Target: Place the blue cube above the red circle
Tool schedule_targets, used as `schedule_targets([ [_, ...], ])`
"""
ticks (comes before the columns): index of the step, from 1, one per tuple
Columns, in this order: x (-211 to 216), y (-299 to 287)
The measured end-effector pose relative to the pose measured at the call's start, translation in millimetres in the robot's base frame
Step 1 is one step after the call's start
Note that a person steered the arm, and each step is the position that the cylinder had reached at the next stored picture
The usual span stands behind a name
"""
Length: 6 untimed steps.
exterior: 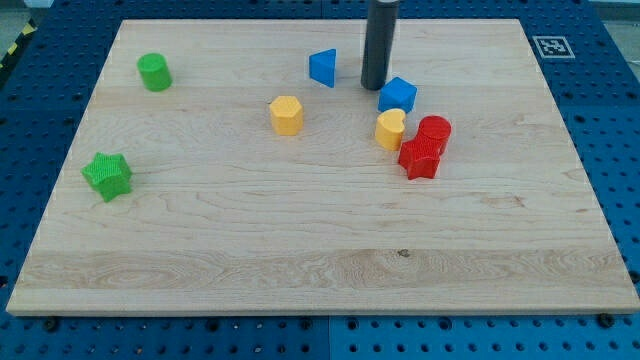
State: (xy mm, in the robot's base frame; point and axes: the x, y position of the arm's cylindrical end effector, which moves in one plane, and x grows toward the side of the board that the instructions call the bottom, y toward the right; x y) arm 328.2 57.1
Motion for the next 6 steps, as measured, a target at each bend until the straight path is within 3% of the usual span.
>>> schedule_targets([
  [2, 29.4, 29.8],
  [6, 24.3, 50.3],
])
